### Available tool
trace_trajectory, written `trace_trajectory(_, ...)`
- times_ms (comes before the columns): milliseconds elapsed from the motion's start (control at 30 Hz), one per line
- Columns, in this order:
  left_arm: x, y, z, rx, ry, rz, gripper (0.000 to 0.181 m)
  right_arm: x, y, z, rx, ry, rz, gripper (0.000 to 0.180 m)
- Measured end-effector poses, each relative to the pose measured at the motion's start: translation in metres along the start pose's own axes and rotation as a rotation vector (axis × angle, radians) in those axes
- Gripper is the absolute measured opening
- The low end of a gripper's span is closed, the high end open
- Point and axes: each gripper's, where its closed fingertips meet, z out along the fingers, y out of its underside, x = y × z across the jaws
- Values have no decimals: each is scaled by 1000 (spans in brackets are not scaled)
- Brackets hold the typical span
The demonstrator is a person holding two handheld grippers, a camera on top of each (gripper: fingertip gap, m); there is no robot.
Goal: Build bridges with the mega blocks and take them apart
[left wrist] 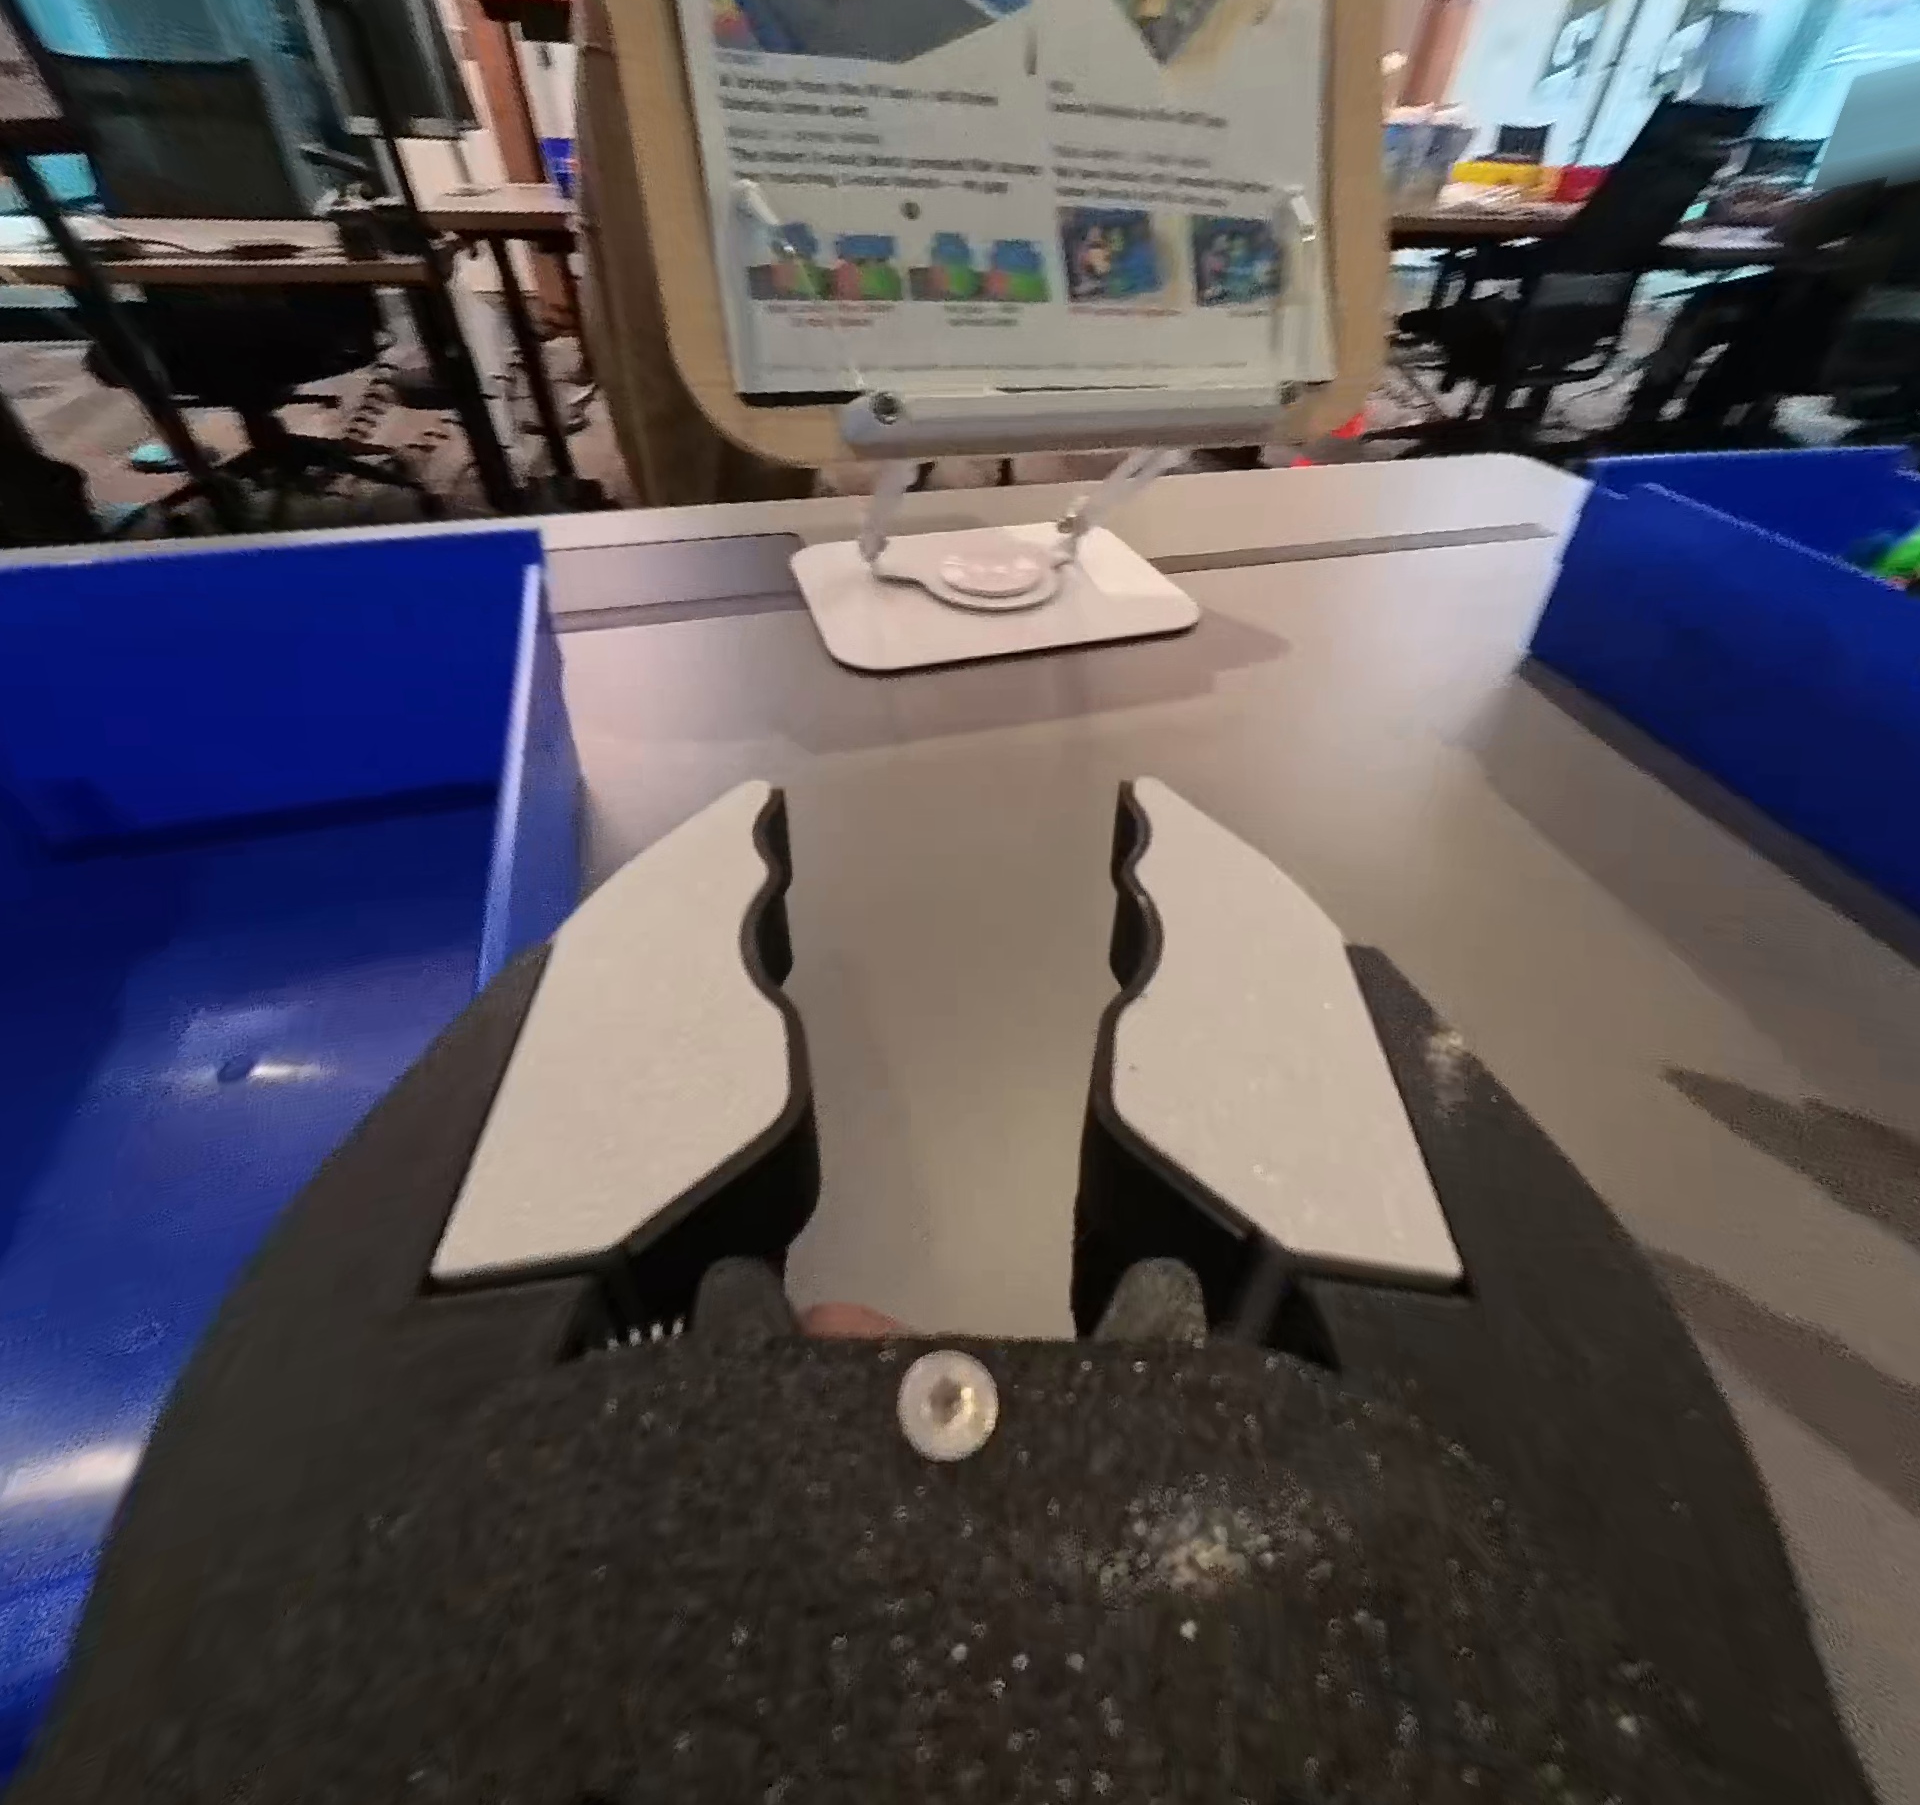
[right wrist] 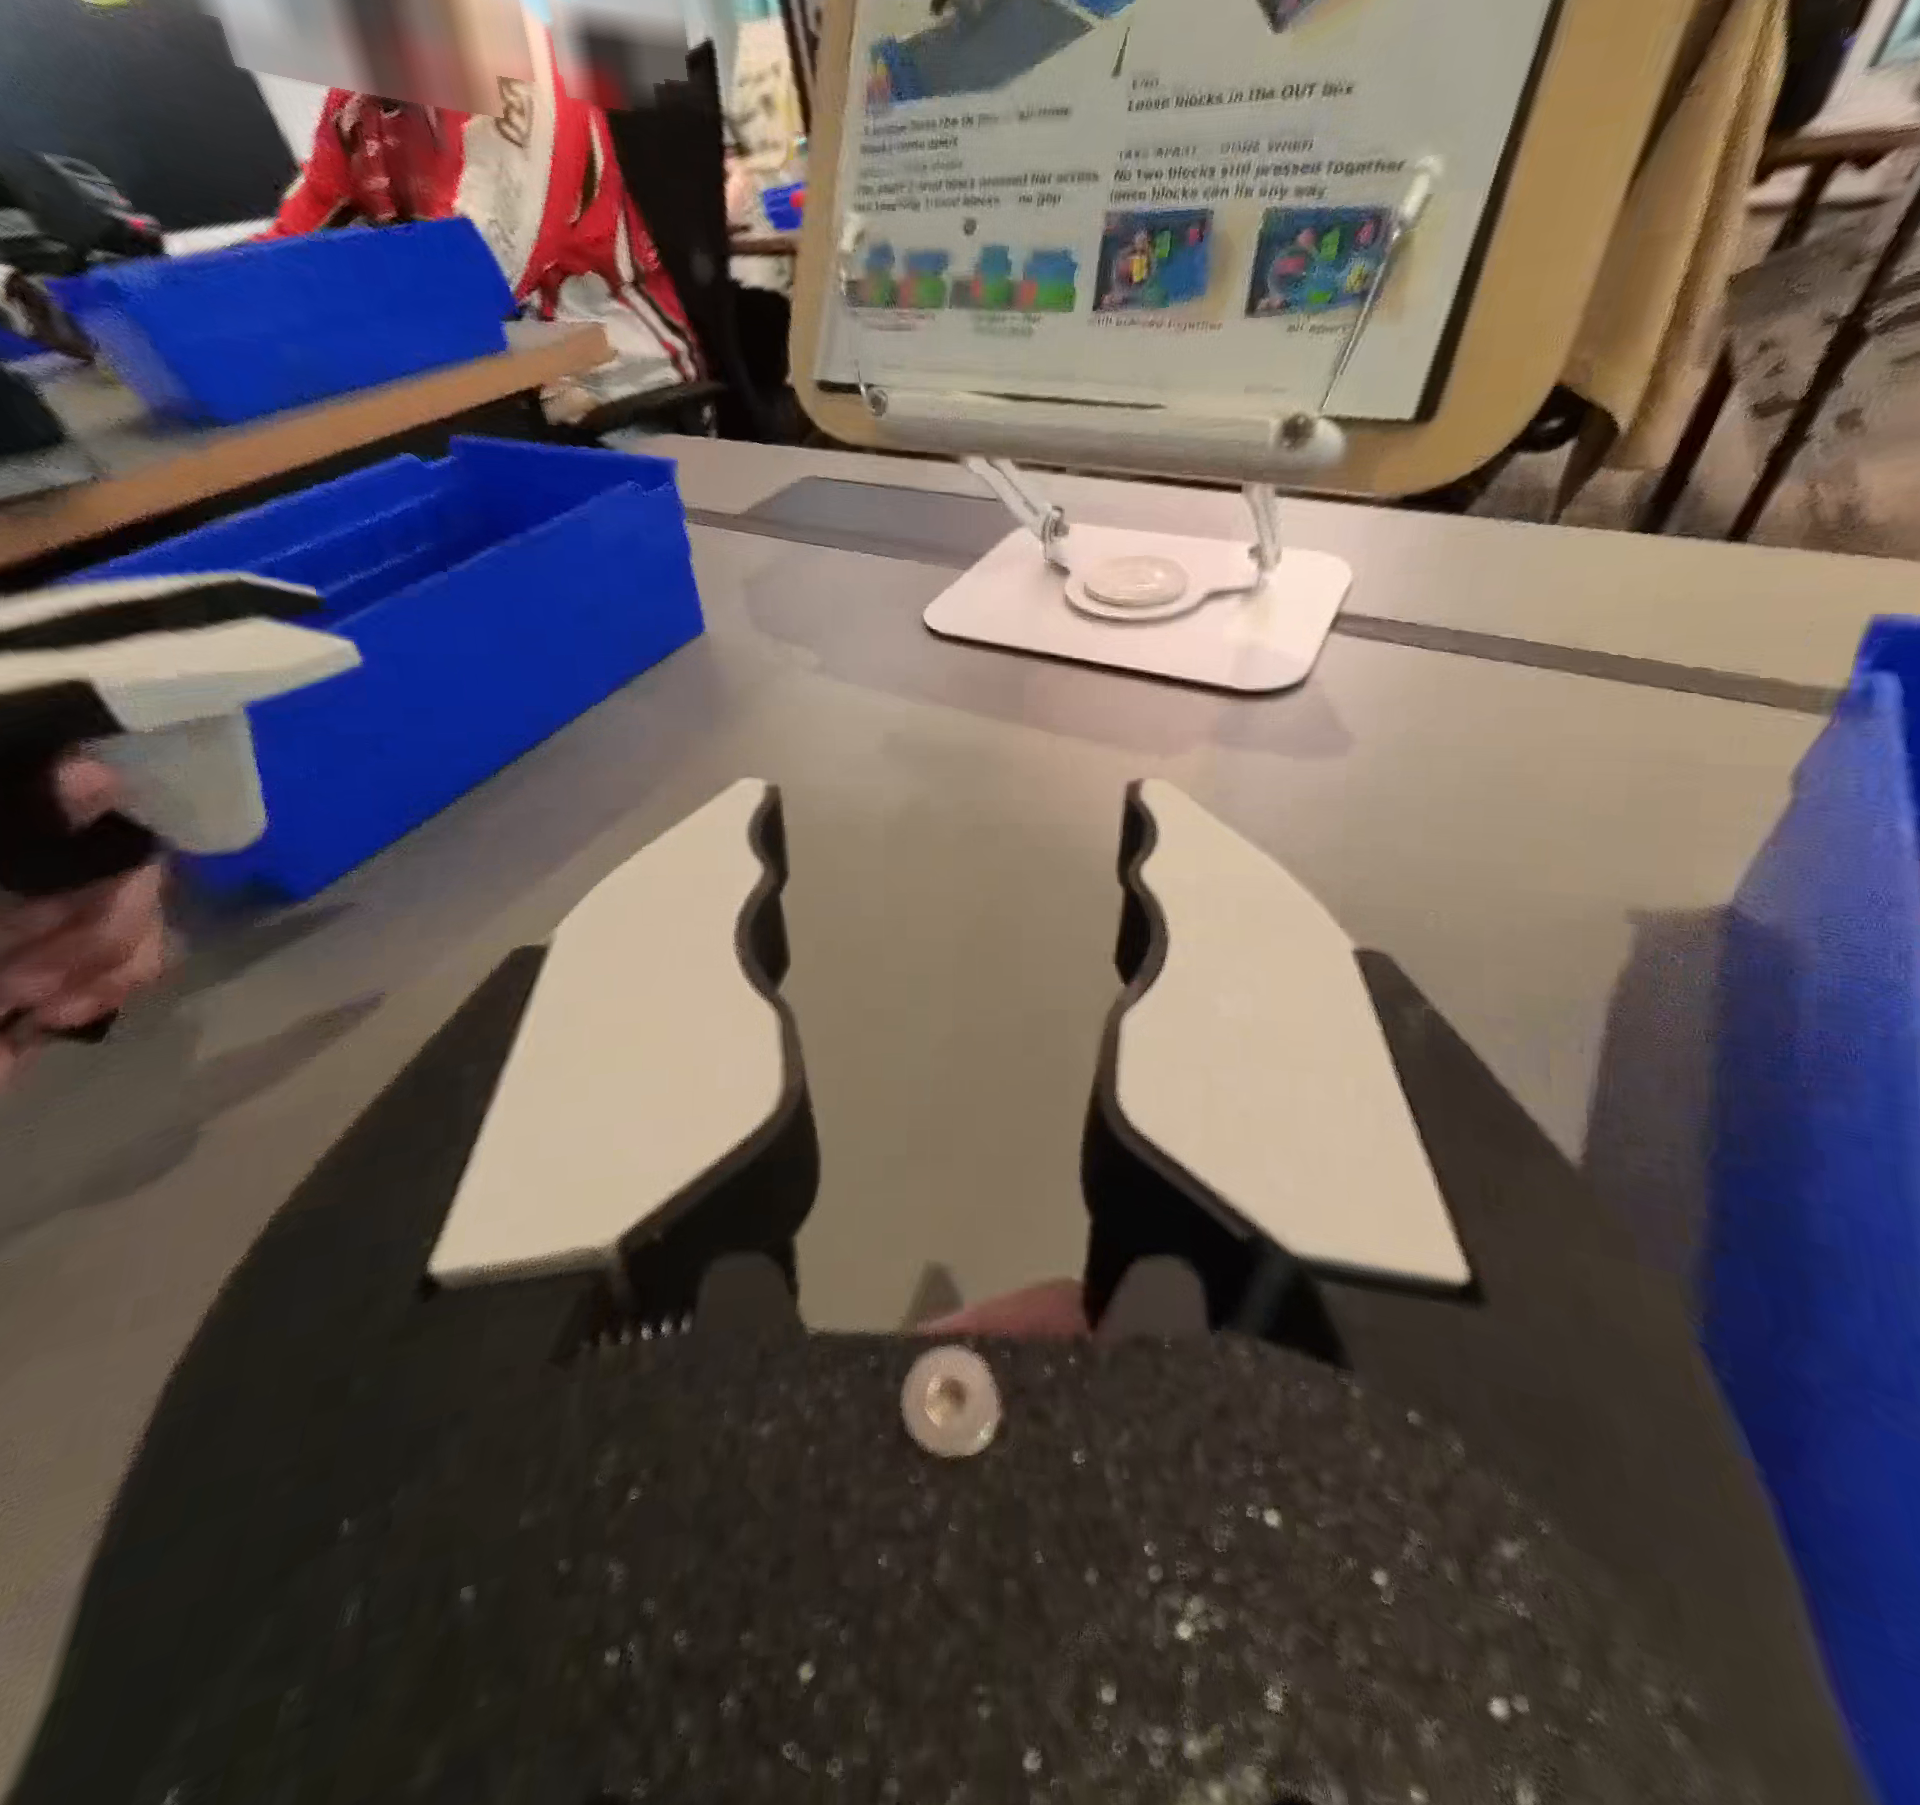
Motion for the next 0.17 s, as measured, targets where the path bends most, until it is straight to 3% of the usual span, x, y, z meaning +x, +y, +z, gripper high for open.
trace_trajectory(167,1,15,15,-6,-44,-47,52,2,36,19,4,151,-106,44)
